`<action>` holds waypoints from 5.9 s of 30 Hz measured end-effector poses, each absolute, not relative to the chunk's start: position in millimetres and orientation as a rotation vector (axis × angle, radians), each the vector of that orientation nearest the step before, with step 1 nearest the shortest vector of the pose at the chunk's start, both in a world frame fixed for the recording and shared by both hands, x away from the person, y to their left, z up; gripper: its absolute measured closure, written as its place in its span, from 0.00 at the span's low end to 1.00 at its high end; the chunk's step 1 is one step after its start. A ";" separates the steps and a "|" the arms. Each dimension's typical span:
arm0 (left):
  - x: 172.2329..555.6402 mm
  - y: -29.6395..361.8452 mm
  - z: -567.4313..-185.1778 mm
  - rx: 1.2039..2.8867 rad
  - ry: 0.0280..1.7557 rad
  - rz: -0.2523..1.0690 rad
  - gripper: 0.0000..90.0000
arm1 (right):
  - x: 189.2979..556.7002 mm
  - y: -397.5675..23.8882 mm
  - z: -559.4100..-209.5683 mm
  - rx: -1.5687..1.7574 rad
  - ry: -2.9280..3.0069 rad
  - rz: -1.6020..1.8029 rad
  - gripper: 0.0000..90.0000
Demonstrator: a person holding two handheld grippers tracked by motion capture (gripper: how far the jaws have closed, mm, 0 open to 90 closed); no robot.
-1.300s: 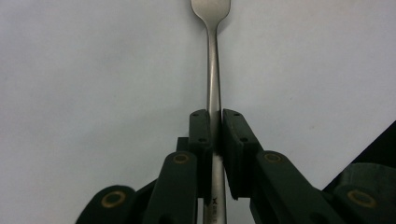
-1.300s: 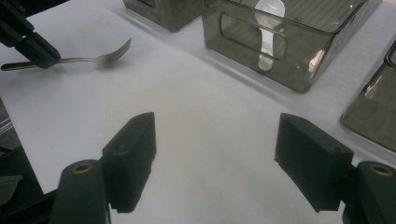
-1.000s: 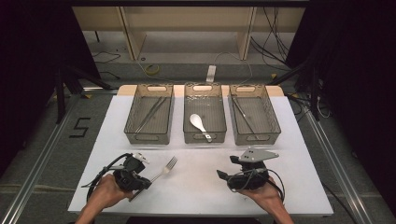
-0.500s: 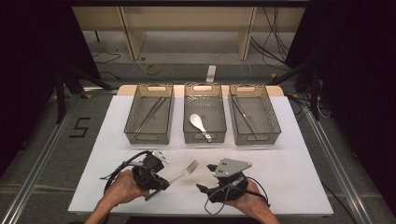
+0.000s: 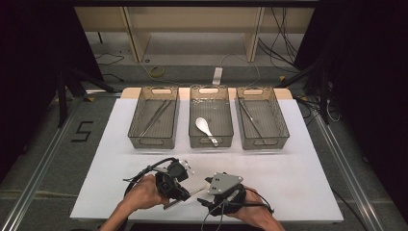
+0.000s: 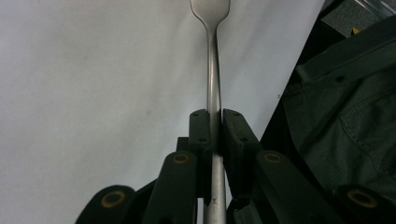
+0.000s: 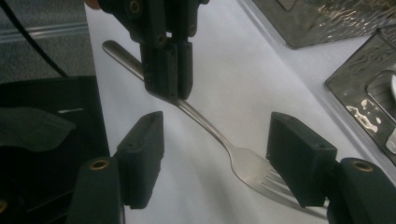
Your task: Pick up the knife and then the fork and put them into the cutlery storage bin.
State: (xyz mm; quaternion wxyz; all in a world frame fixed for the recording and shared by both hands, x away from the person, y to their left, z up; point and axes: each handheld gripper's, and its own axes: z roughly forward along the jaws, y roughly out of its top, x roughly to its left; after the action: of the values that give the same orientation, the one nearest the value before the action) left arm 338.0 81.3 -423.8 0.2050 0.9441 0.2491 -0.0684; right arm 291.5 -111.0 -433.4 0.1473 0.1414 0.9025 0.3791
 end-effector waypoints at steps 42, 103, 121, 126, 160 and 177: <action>332.5 70.3 -422.5 2.628 0.595 -0.327 0.92 | 280.8 -90.6 -461.7 -0.079 2.652 0.715 0.97; 326.9 193.9 -411.8 1.943 0.900 0.290 0.17 | 440.8 -237.8 -379.9 1.116 2.284 0.993 0.98; 323.4 201.1 -410.9 1.885 0.917 0.332 0.17 | 501.3 -251.1 -373.7 1.355 2.191 0.948 0.97; 322.2 200.7 -410.3 1.885 0.918 0.355 0.17 | 509.3 -254.8 -382.3 1.419 2.166 0.910 0.97; 323.3 204.3 -410.5 1.848 0.935 0.348 0.16 | 508.8 -253.5 -399.1 1.511 2.143 0.947 0.63; 324.3 204.5 -411.2 1.845 0.942 0.331 0.16 | 456.3 -236.7 -385.6 1.362 2.163 1.252 0.39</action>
State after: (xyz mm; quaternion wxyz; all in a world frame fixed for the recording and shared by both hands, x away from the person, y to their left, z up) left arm 324.3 204.5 -411.2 0.4984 0.7625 0.3891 0.1369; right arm 456.3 -236.7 -385.6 0.1471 0.4732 0.7517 0.4352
